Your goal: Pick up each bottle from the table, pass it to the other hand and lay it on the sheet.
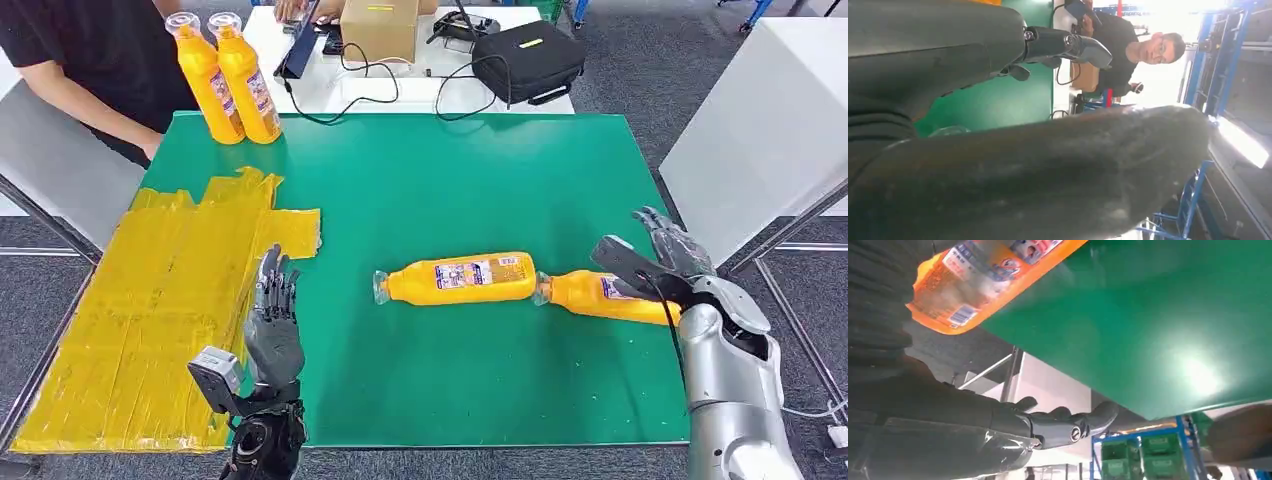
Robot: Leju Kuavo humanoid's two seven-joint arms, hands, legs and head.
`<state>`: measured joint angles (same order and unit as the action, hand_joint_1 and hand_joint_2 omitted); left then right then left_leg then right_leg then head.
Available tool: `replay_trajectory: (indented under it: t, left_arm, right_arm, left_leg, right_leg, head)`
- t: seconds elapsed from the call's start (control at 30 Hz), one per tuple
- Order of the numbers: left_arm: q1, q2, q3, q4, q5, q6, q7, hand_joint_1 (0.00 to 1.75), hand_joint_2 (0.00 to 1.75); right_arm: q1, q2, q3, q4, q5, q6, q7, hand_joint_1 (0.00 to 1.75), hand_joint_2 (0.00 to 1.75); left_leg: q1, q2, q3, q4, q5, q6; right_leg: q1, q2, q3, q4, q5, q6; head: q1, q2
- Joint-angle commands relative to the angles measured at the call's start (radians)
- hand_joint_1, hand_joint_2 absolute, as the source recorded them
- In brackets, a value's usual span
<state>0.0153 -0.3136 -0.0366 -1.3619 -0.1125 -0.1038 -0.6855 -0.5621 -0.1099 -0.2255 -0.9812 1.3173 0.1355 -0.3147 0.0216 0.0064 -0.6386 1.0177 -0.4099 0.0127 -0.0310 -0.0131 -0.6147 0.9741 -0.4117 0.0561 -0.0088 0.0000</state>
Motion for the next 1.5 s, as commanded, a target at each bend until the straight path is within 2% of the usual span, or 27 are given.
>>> replay_trajectory:
  t: [0.03, 0.07, 0.13, 0.23, 0.43, 0.63, 0.67, 0.97, 1.1, 1.13, 1.17, 1.23, 1.43, 1.5]
  left_arm:
    - [-0.027, -0.013, 0.043, 0.05, -0.022, -0.025, -0.013, 0.0, 0.0]
    - [-0.025, -0.016, 0.04, 0.05, -0.024, -0.024, -0.013, 0.0, 0.0]
    - [-0.026, -0.018, 0.035, 0.053, -0.025, -0.026, -0.013, 0.0, 0.0]
    - [-0.027, -0.022, 0.026, 0.059, -0.026, -0.026, -0.013, 0.0, 0.0]
    - [-0.039, -0.023, 0.006, 0.086, -0.025, -0.03, -0.013, 0.0, 0.0]
    - [-0.056, -0.024, -0.005, 0.109, -0.02, -0.027, -0.013, 0.0, 0.0]
    - [-0.055, -0.024, -0.005, 0.108, -0.02, -0.027, -0.013, 0.0, 0.0]
    - [-0.064, -0.021, -0.021, 0.12, -0.026, -0.028, -0.013, 0.0, 0.0]
    - [-0.086, -0.015, -0.033, 0.14, -0.019, -0.03, -0.013, 0.0, 0.0]
    - [-0.095, -0.015, -0.034, 0.148, -0.018, -0.03, -0.013, 0.0, 0.0]
    - [-0.1, -0.013, -0.038, 0.144, -0.008, -0.031, -0.013, 0.0, 0.0]
    - [-0.1, -0.011, -0.041, 0.141, -0.005, -0.032, -0.013, 0.0, 0.0]
    - [-0.079, -0.002, -0.046, 0.137, 0.007, -0.031, -0.013, 0.0, 0.0]
    - [-0.089, -0.002, -0.043, 0.15, 0.013, -0.032, -0.013, 0.0, 0.0]
  right_arm:
    - [-0.059, 0.017, -0.016, 0.063, 0.033, 0.033, 0.004, 0.0, 1.75]
    - [-0.032, 0.02, -0.019, 0.049, 0.036, 0.029, 0.003, 0.0, 1.75]
    - [-0.016, 0.024, -0.019, 0.044, 0.05, 0.027, 0.015, 0.0, 1.75]
    - [0.011, 0.027, -0.028, 0.038, 0.064, 0.023, 0.024, 0.0, 1.75]
    - [0.098, 0.002, -0.06, -0.005, 0.077, 0.018, 0.029, 0.0, 1.75]
    - [0.165, 0.004, -0.094, -0.063, 0.089, 0.042, 0.035, 0.0, 1.75]
    - [0.173, 0.007, -0.097, -0.063, 0.087, 0.039, 0.035, 0.0, 1.75]
    - [0.253, 0.009, -0.12, -0.078, 0.146, 0.04, 0.063, 0.0, 1.75]
    - [0.215, -0.024, -0.12, 0.036, 0.199, 0.035, 0.096, 0.0, 1.75]
    - [0.203, -0.029, -0.119, 0.057, 0.203, 0.028, 0.098, 0.0, 1.75]
    - [0.18, -0.037, -0.122, 0.12, 0.222, 0.013, 0.109, 0.0, 1.75]
    - [0.174, -0.041, -0.123, 0.149, 0.23, -0.001, 0.107, 0.0, 1.75]
    - [0.26, -0.031, -0.14, 0.085, 0.231, -0.024, 0.091, 0.0, 1.75]
    - [0.255, -0.023, -0.141, 0.086, 0.232, -0.026, 0.091, 0.0, 1.75]
  left_leg:
    - [0.0, 0.002, 0.008, 0.001, -0.003, 0.002]
    - [0.0, 0.0, 0.004, -0.001, -0.001, 0.001]
    - [0.001, -0.002, 0.008, -0.002, -0.002, 0.001]
    - [0.0, -0.001, 0.004, -0.001, -0.001, 0.0]
    - [0.0, -0.004, 0.005, -0.001, -0.001, 0.001]
    - [0.0, -0.005, 0.009, -0.001, -0.003, 0.002]
    - [0.0, -0.003, 0.003, -0.001, -0.001, 0.001]
    - [0.001, -0.004, 0.005, -0.001, -0.001, 0.001]
    - [0.001, -0.003, 0.005, -0.001, -0.001, 0.001]
    - [0.0, -0.004, 0.011, -0.001, -0.003, 0.002]
    - [0.001, -0.003, 0.006, -0.001, -0.001, 0.001]
    - [0.001, -0.004, 0.007, -0.001, -0.001, 0.001]
    - [0.001, -0.009, 0.012, -0.002, 0.0, 0.001]
    - [0.001, -0.011, 0.014, -0.002, -0.001, 0.001]
  right_leg:
    - [0.0, 0.004, 0.007, 0.0, -0.002, -0.005]
    - [0.0, 0.001, 0.004, -0.001, 0.0, -0.002]
    - [0.001, 0.0, 0.008, -0.002, -0.002, -0.004]
    - [0.0, 0.0, 0.004, -0.001, -0.001, -0.002]
    - [0.001, -0.003, 0.006, -0.002, -0.002, -0.003]
    - [0.001, -0.003, 0.01, -0.002, -0.003, -0.005]
    - [0.0, -0.002, 0.003, -0.001, -0.001, -0.002]
    - [0.001, -0.003, 0.006, -0.002, -0.002, -0.003]
    - [0.001, -0.002, 0.005, -0.002, -0.001, -0.002]
    - [0.001, -0.002, 0.012, -0.003, -0.003, -0.005]
    - [0.001, -0.002, 0.006, -0.003, -0.001, -0.003]
    - [0.001, -0.003, 0.008, -0.003, -0.001, -0.003]
    - [0.001, -0.007, 0.014, -0.005, -0.002, -0.003]
    - [0.001, -0.009, 0.015, -0.005, -0.003, -0.003]
  head:
    - [0.0, 0.0]
    - [0.0, 0.0]
    - [0.0, 0.0]
    - [0.0, 0.0]
    - [0.0, 0.0]
    - [0.0, 0.0]
    - [0.0, 0.0]
    - [0.0, 0.0]
    - [0.0, 0.0]
    - [0.0, 0.0]
    - [0.0, 0.0]
    - [0.0, 0.0]
    - [0.0, 0.0]
    - [0.0, 0.0]
